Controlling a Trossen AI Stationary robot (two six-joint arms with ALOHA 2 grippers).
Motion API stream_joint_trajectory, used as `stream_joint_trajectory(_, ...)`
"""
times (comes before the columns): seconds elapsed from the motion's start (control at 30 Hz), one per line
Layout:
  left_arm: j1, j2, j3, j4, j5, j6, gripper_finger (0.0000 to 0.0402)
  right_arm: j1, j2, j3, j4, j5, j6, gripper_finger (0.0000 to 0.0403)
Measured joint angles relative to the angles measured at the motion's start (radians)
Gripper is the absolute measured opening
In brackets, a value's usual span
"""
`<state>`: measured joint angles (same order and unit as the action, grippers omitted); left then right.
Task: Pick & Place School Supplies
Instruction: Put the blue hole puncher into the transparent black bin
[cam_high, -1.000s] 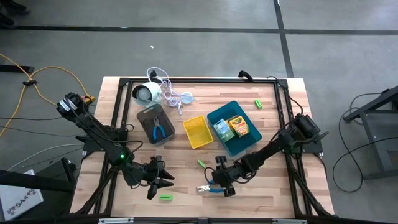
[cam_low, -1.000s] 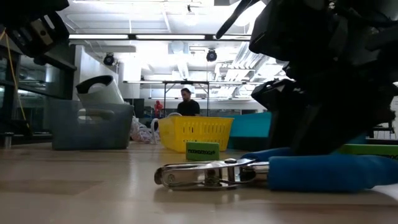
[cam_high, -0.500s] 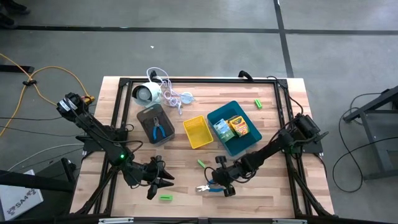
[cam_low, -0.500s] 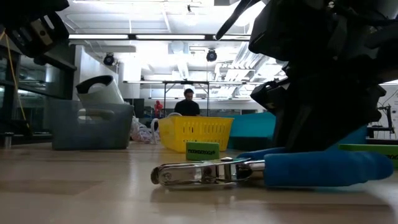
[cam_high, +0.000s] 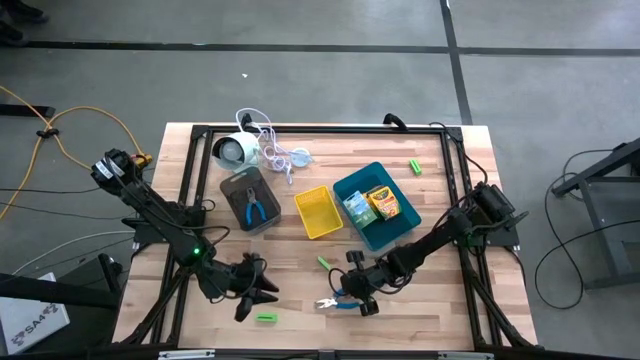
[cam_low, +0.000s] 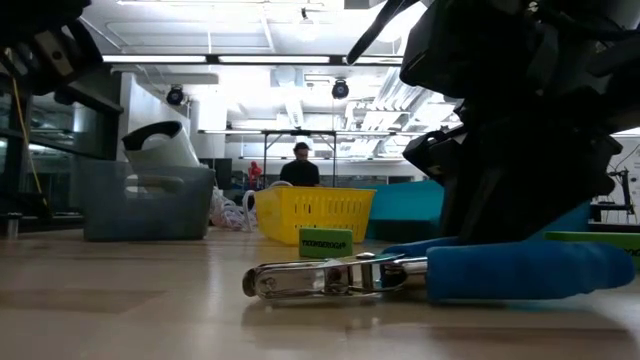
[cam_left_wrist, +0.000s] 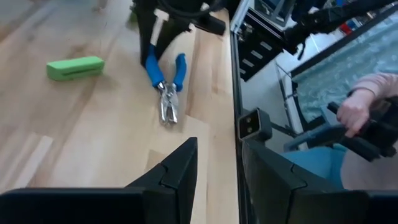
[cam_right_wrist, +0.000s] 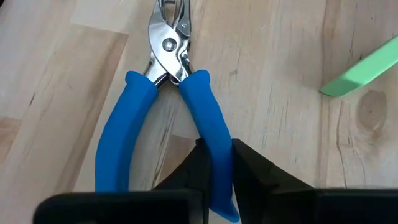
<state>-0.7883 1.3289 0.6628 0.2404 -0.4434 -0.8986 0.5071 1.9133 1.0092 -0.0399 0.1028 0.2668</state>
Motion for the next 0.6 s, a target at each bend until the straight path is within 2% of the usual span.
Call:
stream_joint_trajectory(0.33,0.016,0.0,0.0,0.0,0.026,0.001,0.0124,0.001,-0.007,-0.002,0.016,-0.013,0.001,0.0035)
stream_joint_trajectory(0.6,0.022,0.0,0.0,0.003,0.025,0.082,0.0124,0.002,-0.084,-0.003,0.038,-0.009,0.001,0.0035)
